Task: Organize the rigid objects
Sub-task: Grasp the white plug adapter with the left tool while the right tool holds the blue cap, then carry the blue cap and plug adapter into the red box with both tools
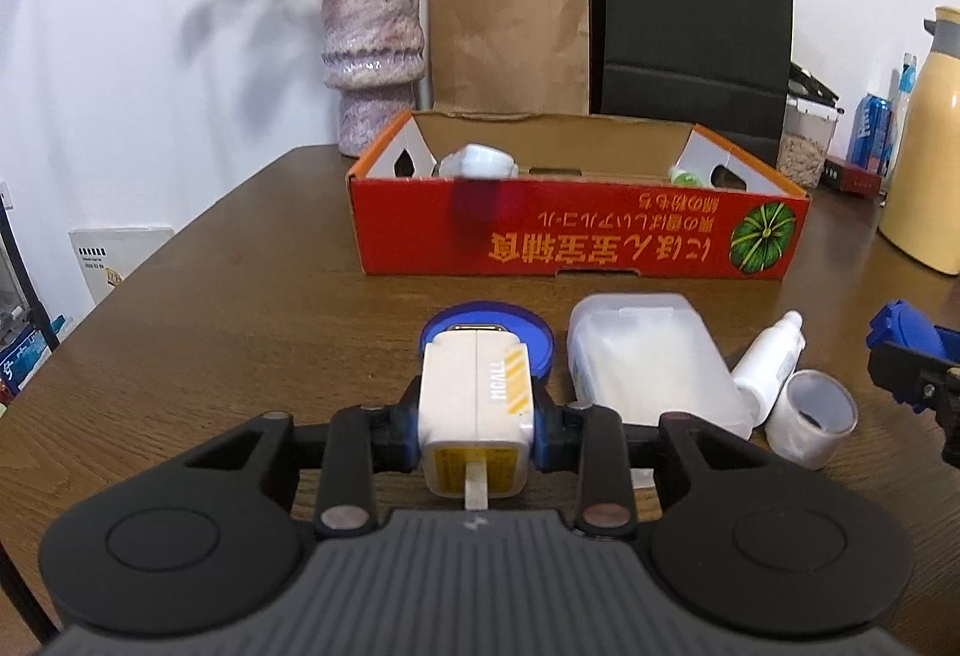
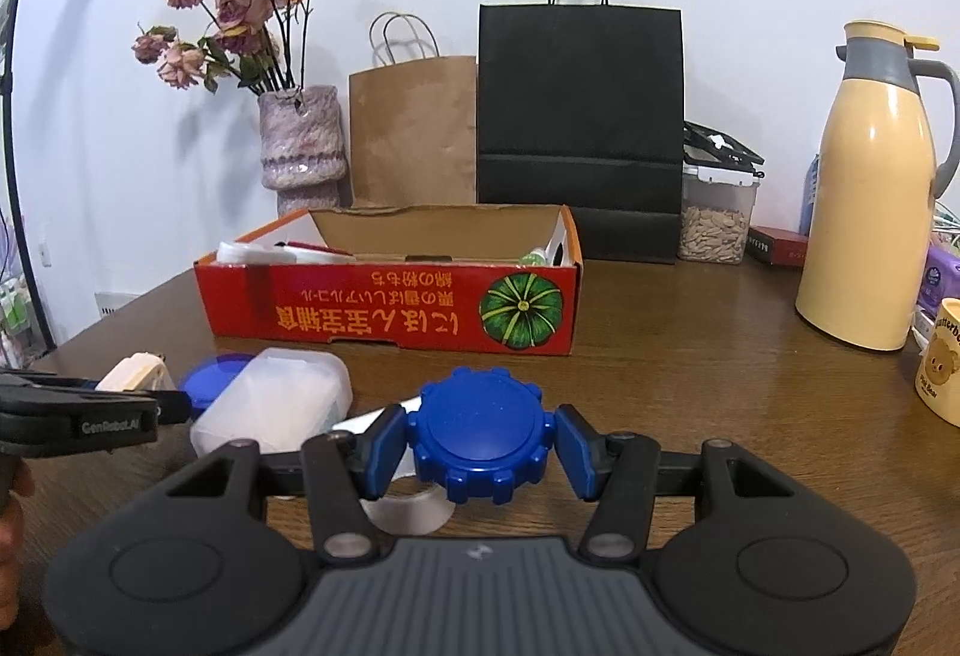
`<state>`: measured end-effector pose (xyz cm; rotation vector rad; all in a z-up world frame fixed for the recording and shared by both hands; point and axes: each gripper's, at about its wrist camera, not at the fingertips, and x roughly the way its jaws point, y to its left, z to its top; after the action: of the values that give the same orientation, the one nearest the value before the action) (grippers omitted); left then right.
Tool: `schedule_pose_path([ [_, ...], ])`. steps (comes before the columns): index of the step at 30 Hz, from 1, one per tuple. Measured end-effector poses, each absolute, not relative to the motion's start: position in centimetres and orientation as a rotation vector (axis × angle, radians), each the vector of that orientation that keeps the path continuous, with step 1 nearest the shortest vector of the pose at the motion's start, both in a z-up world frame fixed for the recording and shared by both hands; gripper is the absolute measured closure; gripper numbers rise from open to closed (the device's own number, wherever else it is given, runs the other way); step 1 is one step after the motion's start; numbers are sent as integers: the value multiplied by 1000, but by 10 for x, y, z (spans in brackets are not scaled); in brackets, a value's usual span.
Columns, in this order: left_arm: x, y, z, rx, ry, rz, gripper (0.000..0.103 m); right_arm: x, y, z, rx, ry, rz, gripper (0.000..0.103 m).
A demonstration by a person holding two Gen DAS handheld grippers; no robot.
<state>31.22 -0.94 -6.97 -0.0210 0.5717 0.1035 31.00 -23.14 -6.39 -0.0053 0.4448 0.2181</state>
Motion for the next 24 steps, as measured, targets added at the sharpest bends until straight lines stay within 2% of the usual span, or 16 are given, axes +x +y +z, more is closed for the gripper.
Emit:
schedule_pose_path([
  [24, 324, -22, -5, -41, 447, 28, 70, 326, -211, -19, 2, 351, 221, 50],
])
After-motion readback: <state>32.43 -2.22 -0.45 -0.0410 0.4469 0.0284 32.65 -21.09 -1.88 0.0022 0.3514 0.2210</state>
